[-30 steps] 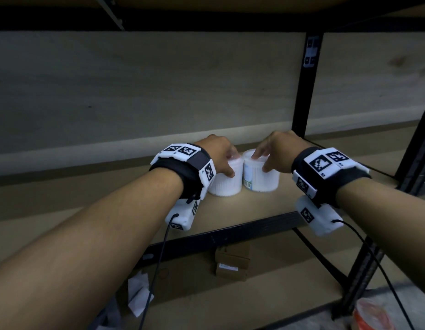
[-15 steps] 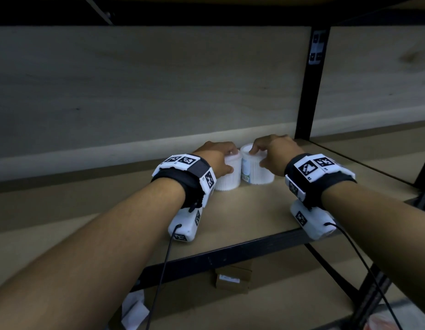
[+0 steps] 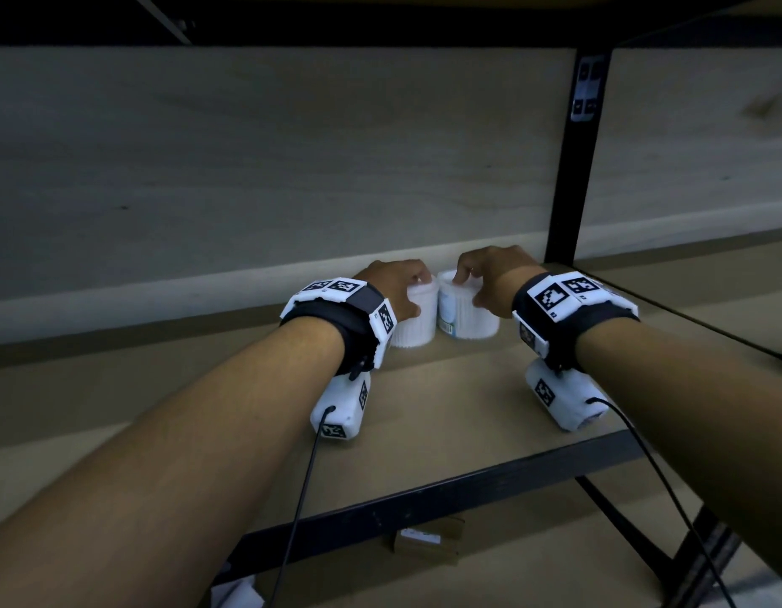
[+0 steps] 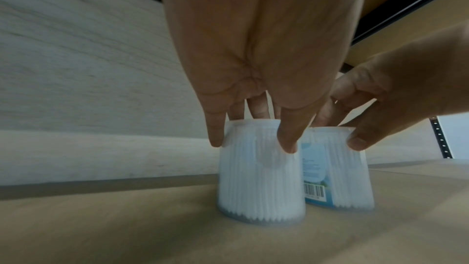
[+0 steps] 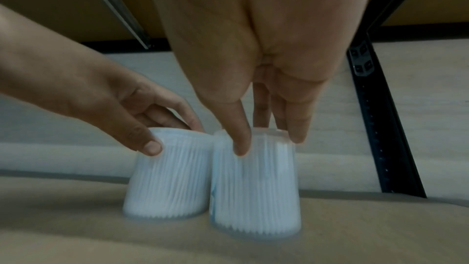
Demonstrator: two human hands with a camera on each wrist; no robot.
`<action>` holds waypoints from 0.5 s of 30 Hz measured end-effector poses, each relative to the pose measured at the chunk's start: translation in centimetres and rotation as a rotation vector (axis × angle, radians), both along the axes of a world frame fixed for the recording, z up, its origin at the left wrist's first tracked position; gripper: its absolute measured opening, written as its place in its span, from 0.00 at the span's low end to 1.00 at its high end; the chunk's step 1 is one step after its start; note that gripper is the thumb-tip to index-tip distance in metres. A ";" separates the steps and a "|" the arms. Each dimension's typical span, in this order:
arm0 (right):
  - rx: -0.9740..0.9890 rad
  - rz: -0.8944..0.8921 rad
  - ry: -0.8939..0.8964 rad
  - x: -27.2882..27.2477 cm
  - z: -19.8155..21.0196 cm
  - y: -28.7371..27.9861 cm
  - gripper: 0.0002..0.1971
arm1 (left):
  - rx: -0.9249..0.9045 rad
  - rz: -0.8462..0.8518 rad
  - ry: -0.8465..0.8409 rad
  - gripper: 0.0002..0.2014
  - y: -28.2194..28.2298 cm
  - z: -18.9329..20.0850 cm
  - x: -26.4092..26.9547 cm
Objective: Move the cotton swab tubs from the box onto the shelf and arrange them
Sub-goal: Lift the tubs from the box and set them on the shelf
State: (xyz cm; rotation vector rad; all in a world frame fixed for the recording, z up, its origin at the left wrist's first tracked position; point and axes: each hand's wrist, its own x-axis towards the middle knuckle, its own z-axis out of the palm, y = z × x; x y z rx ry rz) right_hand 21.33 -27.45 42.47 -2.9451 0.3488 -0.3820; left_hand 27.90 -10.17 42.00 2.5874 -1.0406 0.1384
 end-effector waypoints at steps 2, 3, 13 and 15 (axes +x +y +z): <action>0.009 -0.006 -0.004 0.3 0.1 -0.2 0.18 | -0.004 0.002 -0.014 0.24 -0.2 0.0 0.2; 0.014 -0.008 -0.010 0.5 0.2 -0.3 0.18 | -0.005 -0.002 -0.019 0.24 -0.2 0.1 0.4; -0.002 -0.003 -0.022 0.8 0.6 -0.3 0.18 | -0.004 -0.014 -0.029 0.24 -0.7 0.3 1.1; -0.001 -0.001 -0.011 0.7 0.6 -0.3 0.17 | 0.000 -0.011 -0.029 0.24 -0.7 0.2 1.1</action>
